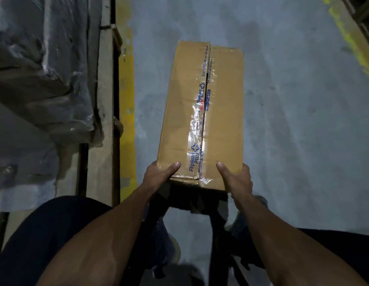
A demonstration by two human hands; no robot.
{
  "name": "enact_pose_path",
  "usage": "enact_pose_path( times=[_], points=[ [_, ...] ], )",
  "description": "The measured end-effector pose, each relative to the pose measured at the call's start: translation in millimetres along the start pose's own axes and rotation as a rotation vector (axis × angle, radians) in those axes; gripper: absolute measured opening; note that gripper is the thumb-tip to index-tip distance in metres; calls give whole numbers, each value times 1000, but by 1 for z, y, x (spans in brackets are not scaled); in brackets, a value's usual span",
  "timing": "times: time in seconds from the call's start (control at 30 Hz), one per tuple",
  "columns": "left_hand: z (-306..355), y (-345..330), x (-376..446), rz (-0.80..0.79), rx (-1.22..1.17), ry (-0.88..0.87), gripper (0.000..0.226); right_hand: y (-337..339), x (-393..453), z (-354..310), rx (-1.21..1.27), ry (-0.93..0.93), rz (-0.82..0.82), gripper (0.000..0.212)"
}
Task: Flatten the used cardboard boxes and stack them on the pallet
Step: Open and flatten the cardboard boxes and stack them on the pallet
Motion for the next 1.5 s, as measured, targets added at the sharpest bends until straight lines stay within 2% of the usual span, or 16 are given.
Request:
enact_pose_path(
  times=[0.07, 0.17, 0.27, 0.37, 0.4, 0.5, 0.6, 0.67, 0.83, 0.97, 1.1, 1.2, 1.3, 1.37, 1.4, 1.5],
  points=[
    [-1, 0, 2, -21, -8, 3, 78, -2, 2, 1, 20, -5, 15, 85],
    [1, -1, 3, -48, -31, 19, 95, 0, 4, 1, 57, -51, 15, 84],
    [15, 1, -7, -63, -77, 4, 102, 6, 0, -8, 117, -97, 0, 95],
    [39, 14, -17, -47, -67, -36, 104, 15, -8, -31, 135, -66, -6, 113],
    [48, 21, -20, -44, -65, -50, 105, 18, -14, -43, 136, -52, -1, 111],
    [77, 42, -35, -31, -43, -86, 94, 31, -34, -79, 172, -12, 7, 74],
    [110, 66, -60, -5, -28, -169, 70, 45, -52, -107, 233, 54, 42, 63],
    [124, 79, -76, 0, -29, -232, 73, 54, -71, -122, 264, 107, 69, 56],
    [146, 109, -112, 104, 10, -379, 90, 68, -113, -143, 398, 284, 57, 69],
    [157, 131, -133, 200, -29, -476, 81, 73, -140, -154, 423, 459, -40, 81],
    [178, 145, -160, 237, -38, -569, 76, 79, -153, -171, 259, 621, -8, 105],
    [193, 148, -168, 208, -58, -659, 61, 84, -151, -187, 175, 668, 39, 95],
    [200, 146, -169, 115, 49, -753, 74, 86, -138, -197, 130, 652, 105, 82],
    [195, 143, -170, 42, 222, -792, 77, 87, -128, -203, 112, 645, 146, 79],
    [189, 141, -168, 7, 327, -811, 86, 88, -122, -207, 97, 645, 160, 78],
    [167, 135, -158, -27, 696, -832, 133, 91, -108, -221, 38, 648, 197, 77]
  ],
)
Point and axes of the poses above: each hand's wrist, its own x-axis towards the middle knuckle, its own y-axis out of the back of the hand, z = x × y, the point moved 3 cm from there along x, towards the middle knuckle, and after that the axes turned 9 degrees about x, right-handed, at the moved point
